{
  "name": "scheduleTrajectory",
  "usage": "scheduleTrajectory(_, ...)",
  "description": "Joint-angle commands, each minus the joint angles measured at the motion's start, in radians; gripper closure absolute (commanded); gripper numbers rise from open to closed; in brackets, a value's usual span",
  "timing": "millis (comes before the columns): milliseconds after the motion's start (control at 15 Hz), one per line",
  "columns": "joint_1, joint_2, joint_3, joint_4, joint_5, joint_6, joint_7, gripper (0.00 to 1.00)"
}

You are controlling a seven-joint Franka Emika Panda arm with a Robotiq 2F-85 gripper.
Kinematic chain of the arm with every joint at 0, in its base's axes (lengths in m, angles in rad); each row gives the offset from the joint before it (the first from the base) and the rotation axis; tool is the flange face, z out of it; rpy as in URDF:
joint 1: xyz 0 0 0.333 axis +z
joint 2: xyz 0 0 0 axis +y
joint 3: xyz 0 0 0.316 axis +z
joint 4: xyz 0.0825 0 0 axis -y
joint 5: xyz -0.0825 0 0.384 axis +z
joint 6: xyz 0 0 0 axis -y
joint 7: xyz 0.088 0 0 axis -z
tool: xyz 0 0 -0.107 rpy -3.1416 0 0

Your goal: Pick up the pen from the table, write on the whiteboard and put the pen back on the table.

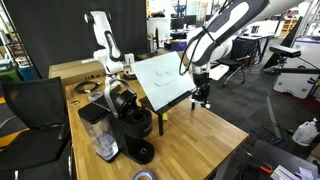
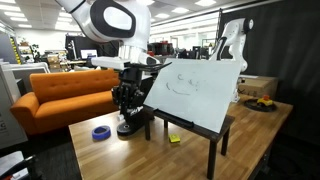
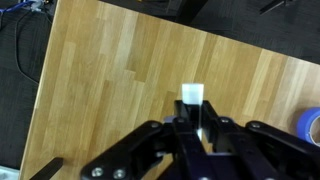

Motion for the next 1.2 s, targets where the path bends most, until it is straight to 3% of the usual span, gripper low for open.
scheduleTrajectory(0, 0.021, -0.020, -0.017, -0.091, -0.055, 0.111, 0.010, 0.95)
scheduleTrajectory(533, 0.037, 0.088, -0.026, -0.196, -0.205, 0.338, 0.096, 0.95)
scheduleTrajectory(800, 0.047, 0.204, -0.050, -0.183, -0.280, 0.449, 0.166, 0.95)
scheduleTrajectory(1133, 0.069, 0.316, -0.078, -0.167, -0.296, 0.552, 0.183, 0.95)
